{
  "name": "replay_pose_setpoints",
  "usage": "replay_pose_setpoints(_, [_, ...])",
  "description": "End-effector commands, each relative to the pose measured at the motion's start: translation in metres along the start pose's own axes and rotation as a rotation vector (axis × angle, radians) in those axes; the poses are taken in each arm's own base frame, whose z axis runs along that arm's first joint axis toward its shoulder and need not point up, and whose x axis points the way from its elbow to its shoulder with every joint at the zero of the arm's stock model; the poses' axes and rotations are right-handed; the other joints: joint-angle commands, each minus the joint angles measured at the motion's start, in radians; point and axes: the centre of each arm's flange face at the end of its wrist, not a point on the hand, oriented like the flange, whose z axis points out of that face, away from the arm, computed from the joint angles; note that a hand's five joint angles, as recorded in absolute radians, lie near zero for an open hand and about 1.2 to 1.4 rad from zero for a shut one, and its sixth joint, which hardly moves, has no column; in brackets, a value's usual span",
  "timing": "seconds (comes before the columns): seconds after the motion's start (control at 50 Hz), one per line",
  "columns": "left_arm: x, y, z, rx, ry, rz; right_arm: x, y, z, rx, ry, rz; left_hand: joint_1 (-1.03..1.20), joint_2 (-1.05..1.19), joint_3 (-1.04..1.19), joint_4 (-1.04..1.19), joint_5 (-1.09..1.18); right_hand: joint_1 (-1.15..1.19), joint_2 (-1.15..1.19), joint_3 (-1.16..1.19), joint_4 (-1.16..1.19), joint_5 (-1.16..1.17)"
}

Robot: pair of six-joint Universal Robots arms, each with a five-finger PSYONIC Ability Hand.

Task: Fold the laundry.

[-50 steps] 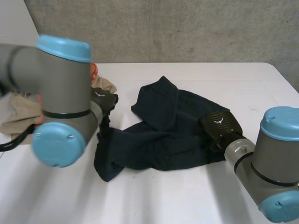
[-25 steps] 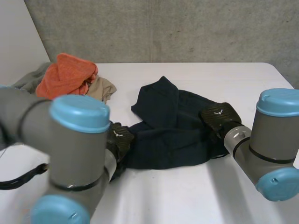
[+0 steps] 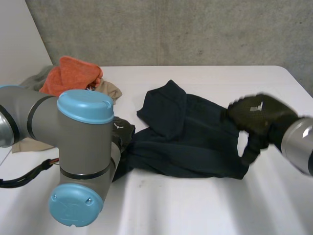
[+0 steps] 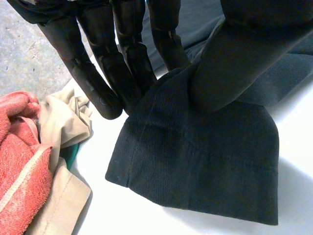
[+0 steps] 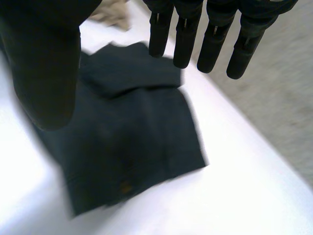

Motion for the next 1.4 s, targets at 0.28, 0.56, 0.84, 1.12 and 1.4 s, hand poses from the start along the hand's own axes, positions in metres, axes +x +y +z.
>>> replay_pose_setpoints(0.28, [0.0,0.005,0.016,-0.05,0.026,0.004,-0.058,0.074,0.03,-0.044,-0.123,0.012,0.242,0.202,0.211,0.203,0.229,0.408,0.409,0.403,0.413,0.397])
replay_pose_setpoints(0.56, [0.003,0.005,0.031,-0.06,0.052,0.008,-0.05,0.084,0.088,0.063,0.035,-0.004,0.242,0.202,0.211,0.203,0.229,0.079,0.08,0.074,0.084,0.068])
replay_pose_setpoints(0.84, [0.001,-0.005,0.064,-0.061,0.061,0.004,-0.046,0.094,0.152,0.103,0.102,-0.141,0.242,0.202,0.211,0.203,0.229,0.735,0.736,0.73,0.74,0.724])
replay_pose_setpoints(1.12, [-0.14,-0.201,0.031,0.831,-0.377,-0.263,0.103,-0.098,0.167,0.856,0.631,-0.06,0.242,0.202,0.211,0.203,0.229,0.975,0.976,0.97,0.98,0.964])
replay_pose_setpoints(1.4, [-0.151,-0.198,0.029,0.908,-0.398,-0.285,0.095,-0.129,0.171,0.954,0.475,0.014,0.242,0.202,0.211,0.203,0.229,0.975,0.976,0.97,0.98,0.964])
